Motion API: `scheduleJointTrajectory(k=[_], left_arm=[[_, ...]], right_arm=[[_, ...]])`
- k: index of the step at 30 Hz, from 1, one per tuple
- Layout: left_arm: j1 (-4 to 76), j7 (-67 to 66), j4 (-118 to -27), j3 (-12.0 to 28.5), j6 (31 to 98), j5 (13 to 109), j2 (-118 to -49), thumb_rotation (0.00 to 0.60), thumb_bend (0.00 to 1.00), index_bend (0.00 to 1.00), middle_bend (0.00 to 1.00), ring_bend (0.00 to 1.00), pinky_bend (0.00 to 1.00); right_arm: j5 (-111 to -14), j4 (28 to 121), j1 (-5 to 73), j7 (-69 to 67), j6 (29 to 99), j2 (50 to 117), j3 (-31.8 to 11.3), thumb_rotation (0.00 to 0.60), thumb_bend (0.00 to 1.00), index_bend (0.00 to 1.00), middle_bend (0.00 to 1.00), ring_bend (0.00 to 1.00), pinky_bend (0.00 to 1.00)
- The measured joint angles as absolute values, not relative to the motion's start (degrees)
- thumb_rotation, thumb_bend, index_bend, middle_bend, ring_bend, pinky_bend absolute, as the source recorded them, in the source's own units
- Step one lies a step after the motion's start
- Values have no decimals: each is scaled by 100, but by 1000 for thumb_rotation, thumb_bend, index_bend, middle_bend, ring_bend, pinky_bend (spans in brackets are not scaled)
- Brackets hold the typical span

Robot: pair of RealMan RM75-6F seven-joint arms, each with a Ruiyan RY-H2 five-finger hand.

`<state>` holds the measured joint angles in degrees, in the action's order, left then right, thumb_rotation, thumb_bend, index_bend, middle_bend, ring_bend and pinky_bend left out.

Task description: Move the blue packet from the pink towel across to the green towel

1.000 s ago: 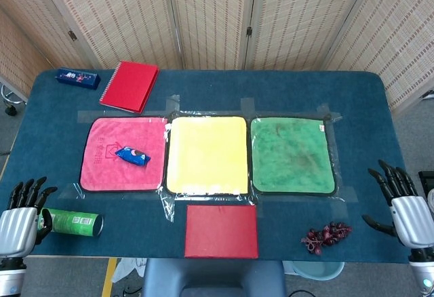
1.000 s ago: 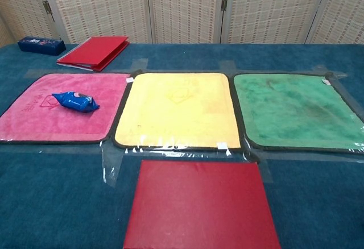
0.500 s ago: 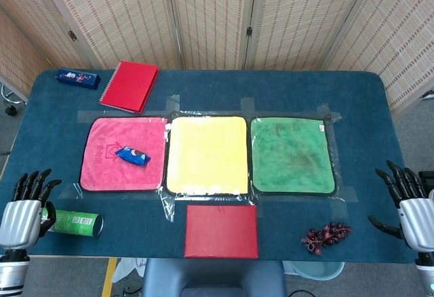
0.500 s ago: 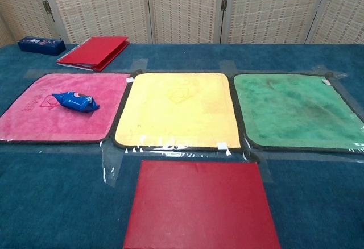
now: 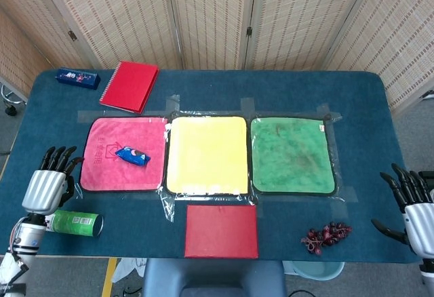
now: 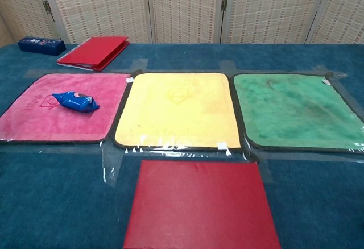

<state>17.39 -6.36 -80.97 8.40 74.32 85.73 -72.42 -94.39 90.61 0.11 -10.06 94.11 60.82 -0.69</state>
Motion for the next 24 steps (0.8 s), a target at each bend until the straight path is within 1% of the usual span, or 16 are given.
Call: scheduleJointTrajectory(k=[1,4,6,9,15,19,24], left_arm=[[1813,-591,-7957,855,7364,8573,-7292,600,761,242,115,94,0],[2051,-443,-7470,888,7138,8579,-7470,600,645,232,115,93,0],[2214,-334,-7115,898,6968,8580,-7602,600,549,222,114,84,0],[2445,-200,-6596,904,6714,8570,-7805,600,456,200,95,67,0],[2913,-74,-5623,913,6301,8551,-8237,600,375,174,79,59,0],[3191,4,-5009,913,6096,8546,-8535,600,359,156,75,58,0],[3514,135,-4216,881,5849,8550,-8941,600,354,103,48,36,0]], right_arm=[[-9442,9072,0,-1003,9428,6070,-68,600,182,100,23,27,0],[-9456,9103,-28,-986,9477,6035,-70,600,181,100,23,27,0],[-9469,9135,-45,-956,9515,6002,-75,600,181,100,23,27,0],[-9494,9196,-73,-907,9571,5950,-80,600,182,100,23,27,0],[-9531,9307,-138,-814,9650,5884,-69,600,182,100,23,27,0],[-9535,9347,-170,-766,9674,5876,-64,600,182,100,23,28,0],[-9521,9398,-186,-692,9660,5859,-67,600,181,100,23,27,0]])
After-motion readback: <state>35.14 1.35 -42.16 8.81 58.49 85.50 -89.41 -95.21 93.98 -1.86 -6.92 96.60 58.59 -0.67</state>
